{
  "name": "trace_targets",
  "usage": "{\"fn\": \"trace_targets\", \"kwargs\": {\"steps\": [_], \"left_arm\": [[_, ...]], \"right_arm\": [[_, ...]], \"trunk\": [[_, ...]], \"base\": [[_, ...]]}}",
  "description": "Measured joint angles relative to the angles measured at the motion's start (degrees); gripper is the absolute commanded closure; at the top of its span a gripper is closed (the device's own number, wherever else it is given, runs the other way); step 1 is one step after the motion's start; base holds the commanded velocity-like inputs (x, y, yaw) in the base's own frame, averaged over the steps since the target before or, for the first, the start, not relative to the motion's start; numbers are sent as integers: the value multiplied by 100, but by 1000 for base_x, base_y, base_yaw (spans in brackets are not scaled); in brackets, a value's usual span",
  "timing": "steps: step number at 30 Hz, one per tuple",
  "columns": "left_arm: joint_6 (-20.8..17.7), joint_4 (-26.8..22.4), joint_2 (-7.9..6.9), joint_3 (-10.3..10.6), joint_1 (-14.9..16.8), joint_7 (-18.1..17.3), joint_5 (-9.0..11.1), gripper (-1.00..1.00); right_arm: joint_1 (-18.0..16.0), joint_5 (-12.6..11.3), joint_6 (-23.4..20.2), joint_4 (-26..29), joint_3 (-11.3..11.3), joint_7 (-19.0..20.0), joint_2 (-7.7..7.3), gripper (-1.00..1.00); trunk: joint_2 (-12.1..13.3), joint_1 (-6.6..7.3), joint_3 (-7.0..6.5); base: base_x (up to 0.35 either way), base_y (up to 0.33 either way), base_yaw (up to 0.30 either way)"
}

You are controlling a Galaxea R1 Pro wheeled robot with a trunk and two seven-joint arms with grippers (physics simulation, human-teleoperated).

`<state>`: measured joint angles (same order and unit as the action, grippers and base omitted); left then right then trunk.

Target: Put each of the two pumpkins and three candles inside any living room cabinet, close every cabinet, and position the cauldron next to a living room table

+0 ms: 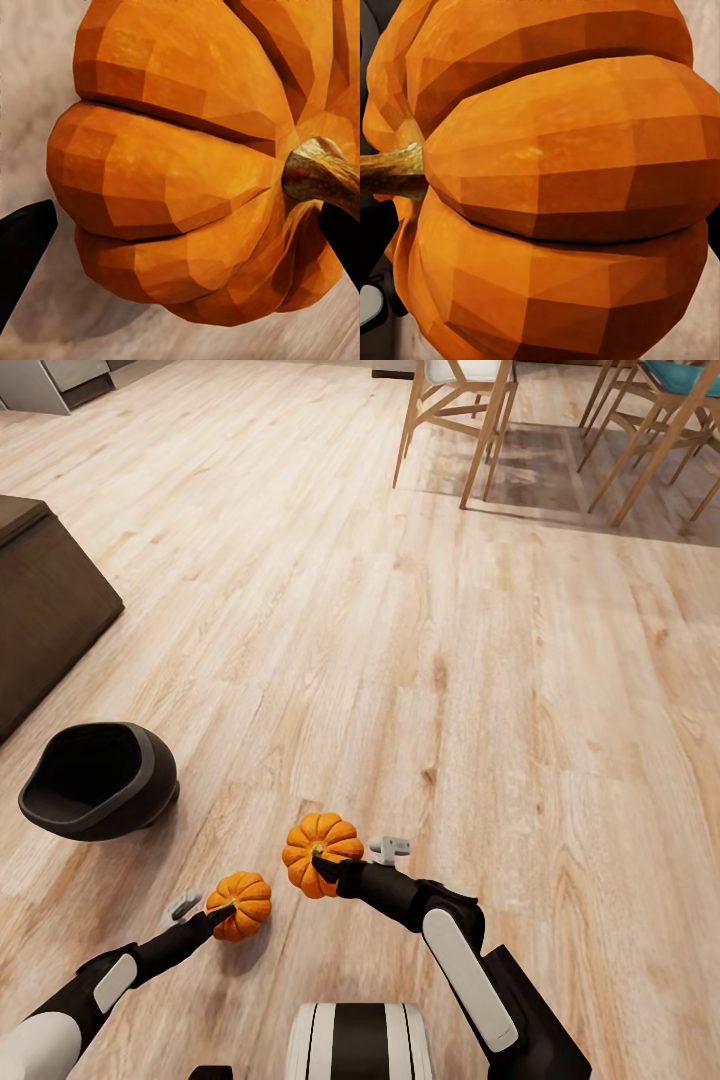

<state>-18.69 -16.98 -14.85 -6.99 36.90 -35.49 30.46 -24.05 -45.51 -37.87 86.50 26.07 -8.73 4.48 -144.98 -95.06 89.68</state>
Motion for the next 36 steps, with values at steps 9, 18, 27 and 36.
{"fn": "trace_targets", "kwargs": {"steps": [9, 18, 27, 36], "left_arm": [[9, 1, 0, -10, 0, -1, -12, 100], [-5, 0, 4, -15, 0, -1, -5, 100], [-551, -3, 23, -16, 0, 68, -11, 100], [-1110, -61, -5, -39, 33, 83, -1, 100]], "right_arm": [[0, -5, 2, 1, 0, 1, 0, 100], [0, -6, 3, 1, -7, -5, -7, 100], [0, -28, -3, 1, -17, -7, -19, 100], [0, -54, 4, 26, -26, -10, -19, 100]], "trunk": [[1, 3, -22], [13, 26, -221], [25, 49, -421], [37, 72, -620]], "base": [[0, 0, 0], [0, 0, 0], [0, 0, 0], [0, 0, 0]]}}
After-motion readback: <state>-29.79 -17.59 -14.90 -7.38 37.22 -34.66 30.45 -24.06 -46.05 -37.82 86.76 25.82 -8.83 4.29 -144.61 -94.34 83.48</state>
